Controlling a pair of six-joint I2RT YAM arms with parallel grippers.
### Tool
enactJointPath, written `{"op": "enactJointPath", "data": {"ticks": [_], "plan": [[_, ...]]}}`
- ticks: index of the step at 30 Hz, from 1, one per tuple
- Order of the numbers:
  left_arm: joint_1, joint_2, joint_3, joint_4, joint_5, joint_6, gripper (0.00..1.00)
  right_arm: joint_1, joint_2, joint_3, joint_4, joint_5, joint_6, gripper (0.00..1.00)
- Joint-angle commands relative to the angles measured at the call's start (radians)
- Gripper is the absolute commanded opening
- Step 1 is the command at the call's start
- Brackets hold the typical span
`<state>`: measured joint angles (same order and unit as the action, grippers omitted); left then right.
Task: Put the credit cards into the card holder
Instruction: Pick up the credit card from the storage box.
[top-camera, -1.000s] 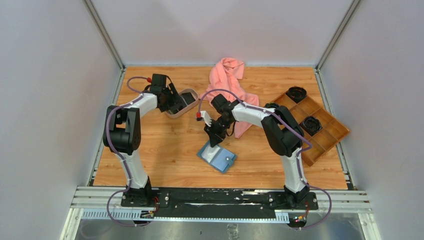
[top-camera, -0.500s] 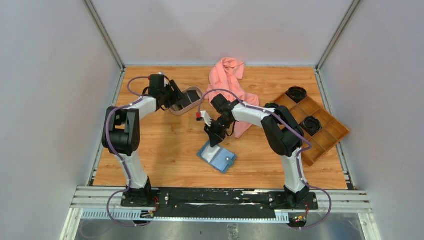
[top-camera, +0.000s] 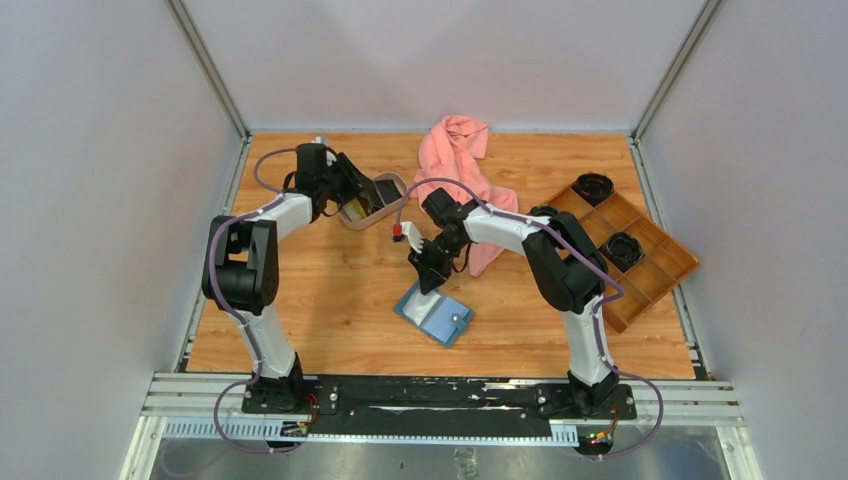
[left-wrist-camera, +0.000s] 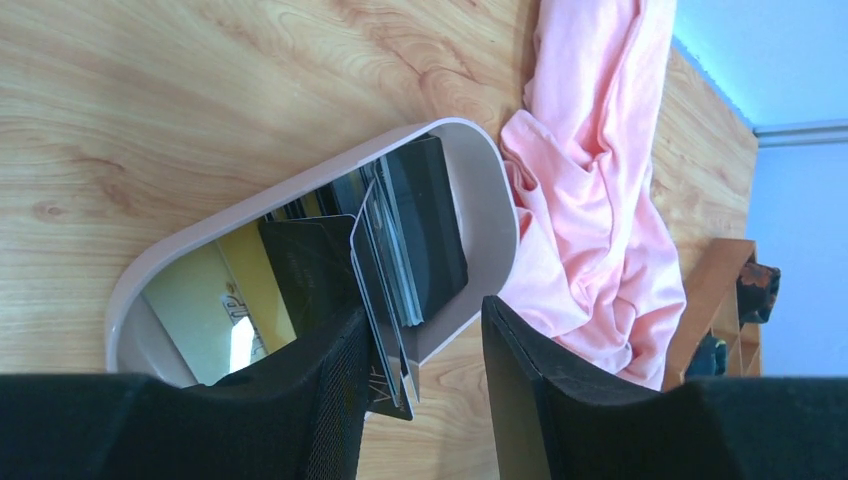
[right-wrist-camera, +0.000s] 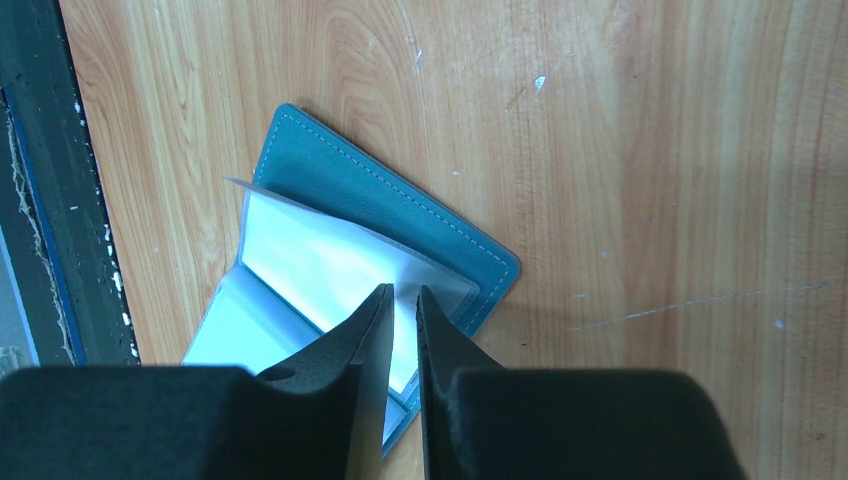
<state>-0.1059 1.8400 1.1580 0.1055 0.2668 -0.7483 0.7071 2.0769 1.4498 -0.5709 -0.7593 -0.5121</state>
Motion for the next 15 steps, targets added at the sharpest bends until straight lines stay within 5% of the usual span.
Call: {"op": "enactJointPath", "data": {"ticks": [1, 15], "plan": [[0.009, 0.001, -0.008, 0.036, 0.039, -0.023, 0.47, 0.028, 0.054, -0.011, -0.039, 0.027, -0.017, 0.19], [0.022, -0.004, -0.029, 0.034, 0.011, -0.020, 0.49, 0.022, 0.058, -0.009, -0.041, 0.020, -0.017, 0.19]]}}
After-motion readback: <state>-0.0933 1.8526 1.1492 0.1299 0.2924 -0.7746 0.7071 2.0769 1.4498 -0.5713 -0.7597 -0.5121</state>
